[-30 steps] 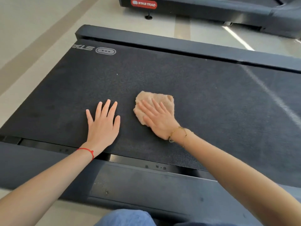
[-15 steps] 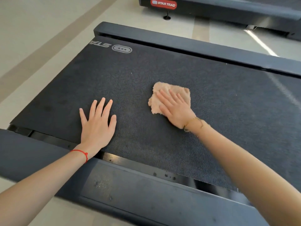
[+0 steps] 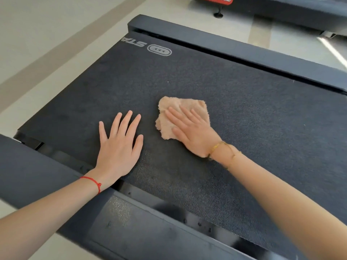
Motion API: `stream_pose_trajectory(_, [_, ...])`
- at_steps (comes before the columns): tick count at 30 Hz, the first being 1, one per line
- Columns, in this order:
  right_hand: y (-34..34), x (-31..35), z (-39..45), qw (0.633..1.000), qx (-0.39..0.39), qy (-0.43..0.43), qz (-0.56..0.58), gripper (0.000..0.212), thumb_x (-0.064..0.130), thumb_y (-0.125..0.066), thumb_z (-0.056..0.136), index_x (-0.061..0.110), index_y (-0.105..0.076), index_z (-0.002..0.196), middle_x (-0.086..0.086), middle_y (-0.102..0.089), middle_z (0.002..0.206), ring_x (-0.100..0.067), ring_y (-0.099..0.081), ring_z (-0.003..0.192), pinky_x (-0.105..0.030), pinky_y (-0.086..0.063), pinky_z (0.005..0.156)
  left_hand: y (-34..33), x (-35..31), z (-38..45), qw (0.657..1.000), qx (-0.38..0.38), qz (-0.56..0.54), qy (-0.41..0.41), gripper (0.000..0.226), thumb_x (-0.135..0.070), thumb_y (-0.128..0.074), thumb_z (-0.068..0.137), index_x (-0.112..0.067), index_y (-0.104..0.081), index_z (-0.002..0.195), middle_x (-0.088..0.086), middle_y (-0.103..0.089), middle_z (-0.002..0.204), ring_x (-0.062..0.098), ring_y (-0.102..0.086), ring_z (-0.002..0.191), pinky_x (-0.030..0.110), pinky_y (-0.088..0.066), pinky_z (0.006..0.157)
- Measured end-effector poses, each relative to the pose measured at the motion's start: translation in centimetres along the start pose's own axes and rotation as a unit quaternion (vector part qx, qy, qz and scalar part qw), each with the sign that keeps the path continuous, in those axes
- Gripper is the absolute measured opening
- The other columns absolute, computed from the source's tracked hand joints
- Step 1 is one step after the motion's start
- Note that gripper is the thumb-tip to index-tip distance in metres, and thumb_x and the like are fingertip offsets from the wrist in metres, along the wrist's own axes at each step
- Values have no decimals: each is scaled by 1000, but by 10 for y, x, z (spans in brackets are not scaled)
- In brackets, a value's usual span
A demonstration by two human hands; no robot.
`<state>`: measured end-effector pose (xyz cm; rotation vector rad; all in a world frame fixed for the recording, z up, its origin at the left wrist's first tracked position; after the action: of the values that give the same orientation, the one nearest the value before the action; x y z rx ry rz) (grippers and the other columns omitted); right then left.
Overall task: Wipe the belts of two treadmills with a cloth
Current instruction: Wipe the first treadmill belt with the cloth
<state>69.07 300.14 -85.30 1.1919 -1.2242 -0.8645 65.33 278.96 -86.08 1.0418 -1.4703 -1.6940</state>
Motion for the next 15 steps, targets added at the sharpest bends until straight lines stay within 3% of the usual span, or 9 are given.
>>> stream_pose_trajectory(5, [23,-77,62,992,-22,-123,-1,53,38,-15,107,27,-3,158,5,2,166,-27,3,152,-42,4,122,-1,0,1,1000,3,11,8,64,-46,-14,98,-25,-19,158,-1,-18,165,22,-9,153,64,-11,118])
stream_pose_trajectory(9, [30,-97,144,984,-16,-176,1,55,40,-11,107,24,-1,158,4,4,166,-29,6,152,-44,5,122,-1,-2,2,1000,10,18,14,63,-46,-13,98,-25,-18,158,-1,-17,165,21,-8,153,64,-12,118])
stream_pose_trajectory(12, [29,-77,200,985,-4,-174,2,55,39,-9,106,23,1,158,3,4,166,-29,6,152,-43,5,123,-1,-2,2,999,14,25,16,63,-45,-14,98,-25,-18,158,-1,-17,165,21,-8,154,64,-12,118])
stream_pose_trajectory(15, [24,-30,236,994,12,-113,-7,55,37,-10,107,22,3,158,1,4,166,-32,5,152,-45,4,122,-1,-3,2,999,16,28,15,62,-45,-17,99,-24,-20,158,-1,-18,165,21,-9,153,64,-13,117])
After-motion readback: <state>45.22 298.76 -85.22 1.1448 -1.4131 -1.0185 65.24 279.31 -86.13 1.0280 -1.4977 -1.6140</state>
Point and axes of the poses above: each hand's wrist, its own z-axis towards the middle knuckle, its own y-axis out of the back of the hand, x = y × z, the point moved 5 cm from there along z, towards the middle knuckle
